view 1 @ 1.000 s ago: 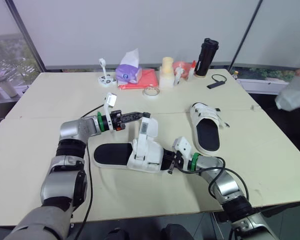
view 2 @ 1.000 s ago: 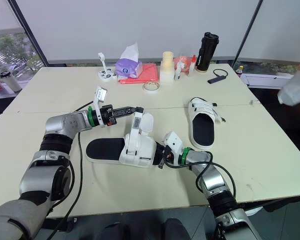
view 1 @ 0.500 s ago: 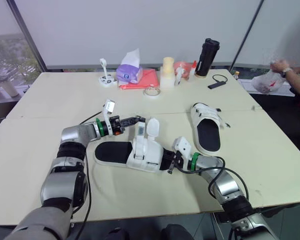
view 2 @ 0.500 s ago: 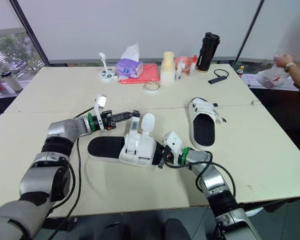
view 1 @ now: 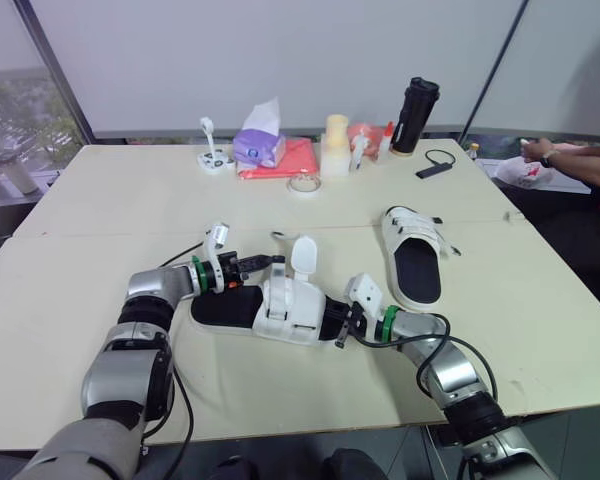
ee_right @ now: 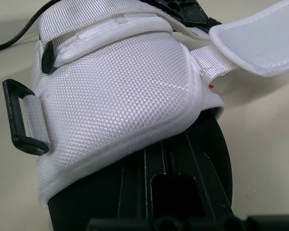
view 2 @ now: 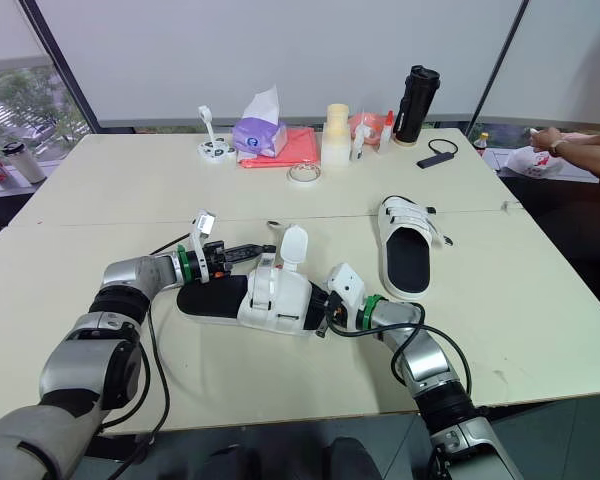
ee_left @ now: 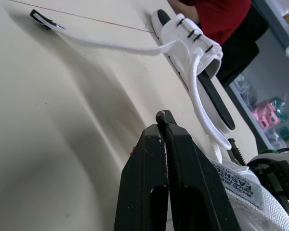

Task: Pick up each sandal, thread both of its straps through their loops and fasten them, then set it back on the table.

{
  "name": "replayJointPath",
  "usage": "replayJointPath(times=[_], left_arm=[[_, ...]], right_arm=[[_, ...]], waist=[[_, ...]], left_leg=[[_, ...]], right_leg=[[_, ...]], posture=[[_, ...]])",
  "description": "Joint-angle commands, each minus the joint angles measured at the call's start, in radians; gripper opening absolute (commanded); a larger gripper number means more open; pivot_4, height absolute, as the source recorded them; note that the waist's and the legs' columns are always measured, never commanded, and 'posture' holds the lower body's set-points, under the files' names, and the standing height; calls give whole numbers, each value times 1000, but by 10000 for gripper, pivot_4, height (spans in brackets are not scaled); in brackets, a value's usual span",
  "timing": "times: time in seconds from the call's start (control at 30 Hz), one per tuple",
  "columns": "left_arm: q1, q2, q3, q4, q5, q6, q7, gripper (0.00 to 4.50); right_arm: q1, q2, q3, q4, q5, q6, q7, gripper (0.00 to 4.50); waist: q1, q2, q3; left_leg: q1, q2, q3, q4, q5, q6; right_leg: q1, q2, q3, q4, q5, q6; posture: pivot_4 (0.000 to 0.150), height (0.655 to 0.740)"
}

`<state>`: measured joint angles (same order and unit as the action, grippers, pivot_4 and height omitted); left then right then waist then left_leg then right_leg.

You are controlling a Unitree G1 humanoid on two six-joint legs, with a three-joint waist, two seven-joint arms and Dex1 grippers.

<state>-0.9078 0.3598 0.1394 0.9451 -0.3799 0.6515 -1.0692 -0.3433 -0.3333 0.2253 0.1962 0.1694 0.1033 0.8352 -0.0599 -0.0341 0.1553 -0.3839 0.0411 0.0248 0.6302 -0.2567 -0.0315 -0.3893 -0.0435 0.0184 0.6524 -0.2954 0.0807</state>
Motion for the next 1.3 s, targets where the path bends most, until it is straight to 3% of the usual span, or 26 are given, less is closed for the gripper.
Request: replayJointPath(times=[0.03, 0.1, 0.2, 0.27, 0.43, 0.67, 0.87, 1.07, 1.3], left_arm=[[18, 16, -26, 13, 41, -26, -4, 612], [30, 15, -45, 1, 52, -25, -21, 612], [35, 15, -49, -8, 53, -19, -29, 8885], [36, 18, -48, -13, 51, -16, -29, 17553], [42, 59, -20, -69, 20, 24, -49, 44519], [23, 132, 34, -144, -40, 91, -67, 44859], [-14, 133, 65, -177, -77, 123, -47, 44859], [-180, 29, 80, -74, -81, 77, 19, 44859], [-302, -58, 65, 93, -45, 40, 34, 44859]], right_arm=[[43, -1, 53, 87, -64, 49, -12, 0], [42, -1, 53, 88, -64, 49, -12, 0], [39, -1, 54, 92, -64, 48, -11, 0], [40, -1, 54, 91, -65, 48, -11, 0], [46, -4, 56, 83, -64, 50, -12, 0], [66, -39, 37, 11, -43, 45, 11, 0], [83, -73, 29, -53, -61, -38, 10, 0], [136, -149, 19, -211, -30, 12, 52, 0], [171, -168, -5, -300, -24, 51, 31, 0]], waist=[[0, 0, 0], [0, 0, -1], [0, 0, -2], [0, 0, -2], [-4, 0, -2], [7, 0, -1], [28, 0, -1], [55, 0, 1], [43, 0, 2]], left_leg=[[0, 0, 0, 0, 0, 0], [1, 0, 0, 0, 0, 0], [1, 0, 1, -1, 0, 0], [2, 0, 1, -1, 0, 0], [2, 0, 1, -1, 0, 0], [1, 1, 1, -1, 0, 0], [-6, 0, 0, 1, 0, 0], [-11, -6, -1, 1, 0, 0], [-12, -9, -1, 1, 0, 0]], right_leg=[[0, 0, 0, 0, 0, 0], [0, 0, 0, 0, 0, 0], [1, 0, 0, 0, 0, 0], [1, 0, 0, 0, 0, 0], [1, 0, 1, 0, 0, 0], [0, 0, 0, 0, 0, 0], [-5, -1, 0, -1, 0, 0], [-7, -3, -1, -2, -1, 1], [-8, -3, 0, -4, -2, 3]], posture=[[1500, 7400], [1500, 7400], [1500, 7400], [1500, 7400], [1500, 7400], [1500, 7400], [1500, 7400], [1500, 7400], [1500, 7400]])
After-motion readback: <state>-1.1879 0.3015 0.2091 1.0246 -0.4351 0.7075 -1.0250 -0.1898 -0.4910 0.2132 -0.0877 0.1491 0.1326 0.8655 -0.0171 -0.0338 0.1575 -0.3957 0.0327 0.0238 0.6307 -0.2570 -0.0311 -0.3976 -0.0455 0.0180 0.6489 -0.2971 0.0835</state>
